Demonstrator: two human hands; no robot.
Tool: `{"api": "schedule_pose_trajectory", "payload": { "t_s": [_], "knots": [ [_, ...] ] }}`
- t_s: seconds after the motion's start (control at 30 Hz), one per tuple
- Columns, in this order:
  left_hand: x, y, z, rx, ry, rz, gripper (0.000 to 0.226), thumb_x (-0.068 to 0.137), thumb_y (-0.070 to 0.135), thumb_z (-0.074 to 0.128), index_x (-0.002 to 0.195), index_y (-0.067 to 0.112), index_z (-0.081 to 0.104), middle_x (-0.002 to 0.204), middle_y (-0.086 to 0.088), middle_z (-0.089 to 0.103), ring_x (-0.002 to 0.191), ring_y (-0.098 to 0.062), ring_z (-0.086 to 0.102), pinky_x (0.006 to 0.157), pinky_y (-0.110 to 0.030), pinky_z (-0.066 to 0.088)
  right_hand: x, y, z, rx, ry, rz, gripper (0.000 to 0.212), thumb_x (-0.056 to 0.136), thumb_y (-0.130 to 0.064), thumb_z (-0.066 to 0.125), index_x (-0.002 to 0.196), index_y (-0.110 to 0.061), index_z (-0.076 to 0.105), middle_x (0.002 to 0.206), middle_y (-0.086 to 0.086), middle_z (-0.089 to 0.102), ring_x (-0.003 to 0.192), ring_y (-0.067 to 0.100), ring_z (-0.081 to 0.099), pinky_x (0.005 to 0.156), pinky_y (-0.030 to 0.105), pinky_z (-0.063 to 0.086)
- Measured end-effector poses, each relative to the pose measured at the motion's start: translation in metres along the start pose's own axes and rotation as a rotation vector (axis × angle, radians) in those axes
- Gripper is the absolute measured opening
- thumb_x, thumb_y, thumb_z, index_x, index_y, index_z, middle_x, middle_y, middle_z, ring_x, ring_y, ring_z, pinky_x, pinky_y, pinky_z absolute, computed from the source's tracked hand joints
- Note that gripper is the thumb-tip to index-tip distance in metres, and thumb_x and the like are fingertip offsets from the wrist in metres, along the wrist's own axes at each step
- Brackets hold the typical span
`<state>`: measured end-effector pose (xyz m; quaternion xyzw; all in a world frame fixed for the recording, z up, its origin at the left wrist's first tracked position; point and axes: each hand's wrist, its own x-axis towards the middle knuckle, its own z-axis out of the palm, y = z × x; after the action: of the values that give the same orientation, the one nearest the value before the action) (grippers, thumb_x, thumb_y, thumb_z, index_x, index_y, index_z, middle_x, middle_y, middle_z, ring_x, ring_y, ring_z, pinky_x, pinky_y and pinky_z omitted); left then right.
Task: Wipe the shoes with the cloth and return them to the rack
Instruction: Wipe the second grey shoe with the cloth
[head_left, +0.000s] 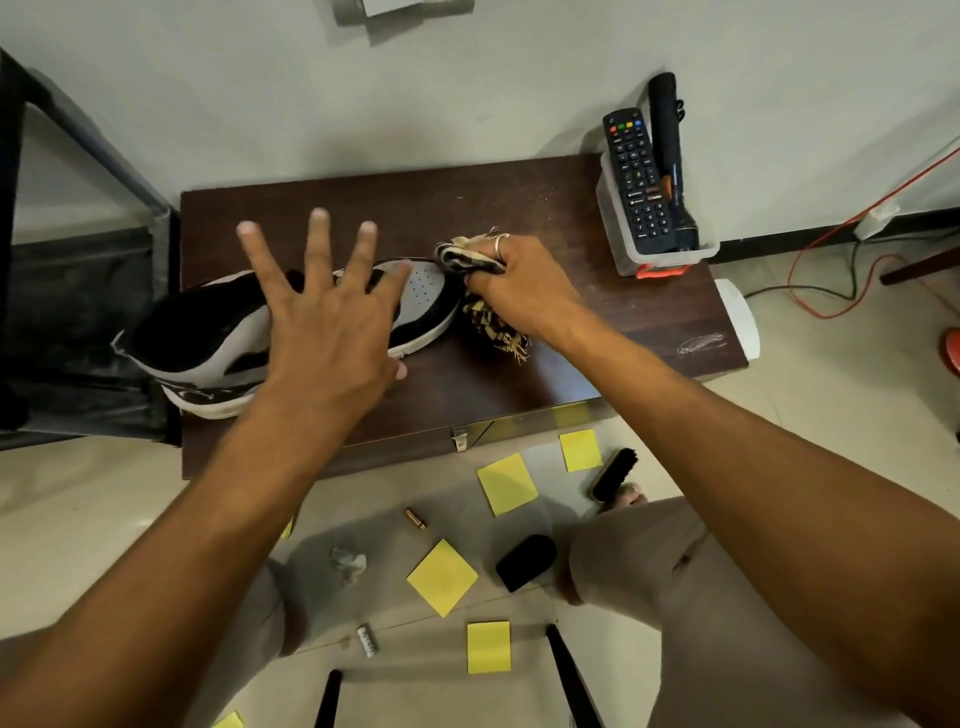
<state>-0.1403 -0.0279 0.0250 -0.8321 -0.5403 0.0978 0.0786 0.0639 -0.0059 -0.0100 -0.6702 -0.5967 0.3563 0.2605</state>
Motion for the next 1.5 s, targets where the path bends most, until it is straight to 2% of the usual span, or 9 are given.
{"api": "schedule_pose_trajectory", "payload": {
  "t_s": [0.13,0.5,0.67,0.8,1.0,1.13,1.23,1.4,1.5],
  "knots": [
    [0.003,0.007,0.027,-0.042,0.004,-0.030,0.090,0.086,0.034,0.076,0.159,0.030,0.024,0.164,-0.007,0.031,0.143,-0.036,0.034,0.121,-0.067,0.003,-0.009,-0.004,0.011,0.014,0.073,0.050,0.011,0.086,-0.009,0.068,0.086,-0.014,0.077,0.067,-0.010,0.064,0.052,-0.010,0.055,0.052,0.010,0.039],
    [0.001,-0.001,0.039,-0.087,0.093,0.016,0.083,0.083,0.024,0.079,0.155,0.033,0.038,0.160,-0.005,0.040,0.135,-0.033,0.043,0.115,-0.055,0.015,-0.037,-0.006,0.004,0.015,-0.086,0.144,0.032,0.086,-0.014,0.072,0.057,-0.022,0.061,0.046,-0.012,0.049,0.038,0.000,0.042,0.040,0.013,0.030],
    [0.002,-0.004,0.041,-0.112,0.143,0.040,0.077,0.083,0.020,0.079,0.152,0.030,0.046,0.156,-0.009,0.046,0.132,-0.036,0.045,0.114,-0.054,0.016,-0.022,-0.012,0.001,0.015,0.069,0.058,0.024,0.087,-0.011,0.069,0.067,-0.023,0.065,0.060,-0.011,0.058,0.045,-0.004,0.051,0.046,0.011,0.033],
    [0.003,-0.010,0.044,-0.118,0.147,0.081,0.079,0.080,0.019,0.081,0.150,0.033,0.047,0.155,-0.007,0.048,0.135,-0.035,0.044,0.117,-0.057,0.013,-0.018,-0.012,-0.001,0.014,-0.094,0.141,0.022,0.088,-0.012,0.070,0.066,-0.014,0.066,0.053,-0.005,0.055,0.040,0.002,0.045,0.045,0.017,0.036],
    [0.011,-0.021,0.043,-0.109,0.142,0.207,0.084,0.074,0.008,0.082,0.147,0.035,0.051,0.165,-0.007,0.031,0.154,-0.047,0.005,0.115,-0.058,-0.025,-0.014,-0.006,-0.031,-0.055,-0.208,0.197,0.020,0.080,-0.019,0.071,0.081,0.001,0.071,0.072,0.016,0.068,0.064,0.017,0.057,0.061,0.029,0.043],
    [0.009,-0.023,0.046,-0.108,0.194,0.198,0.074,0.074,0.005,0.081,0.139,0.035,0.061,0.170,-0.013,0.011,0.151,-0.053,-0.011,0.115,-0.062,-0.022,-0.009,-0.006,-0.027,0.021,-0.029,0.146,0.012,0.088,-0.018,0.066,0.082,-0.015,0.076,0.072,0.005,0.072,0.059,0.005,0.063,0.057,0.022,0.049],
    [0.008,-0.028,0.043,-0.188,0.254,0.133,0.042,0.087,0.014,0.070,0.125,0.033,0.071,0.171,-0.013,0.008,0.150,-0.056,-0.009,0.113,-0.069,-0.017,-0.006,-0.005,-0.012,0.017,-0.015,0.025,0.019,0.092,-0.012,0.062,0.087,-0.026,0.074,0.084,-0.004,0.072,0.059,-0.008,0.059,0.056,0.008,0.044],
    [0.006,-0.024,0.048,-0.434,0.237,-0.029,0.049,0.077,0.003,0.061,0.115,0.029,0.072,0.172,-0.003,0.007,0.153,-0.046,-0.014,0.114,-0.073,-0.014,0.000,-0.002,0.016,-0.012,-0.045,-0.102,0.028,0.093,-0.013,0.065,0.118,-0.020,0.076,0.118,-0.002,0.069,0.095,-0.001,0.064,0.085,0.016,0.049],
    [0.004,-0.009,0.057,-0.689,0.256,-0.152,0.042,0.093,0.019,0.054,0.135,0.025,0.057,0.172,0.006,0.003,0.155,-0.038,-0.017,0.116,-0.067,-0.015,0.004,-0.003,0.031,-0.041,-0.035,-0.137,0.032,0.092,-0.012,0.065,0.122,-0.020,0.074,0.122,0.003,0.066,0.111,0.012,0.062,0.097,0.021,0.048]
  ]
}}
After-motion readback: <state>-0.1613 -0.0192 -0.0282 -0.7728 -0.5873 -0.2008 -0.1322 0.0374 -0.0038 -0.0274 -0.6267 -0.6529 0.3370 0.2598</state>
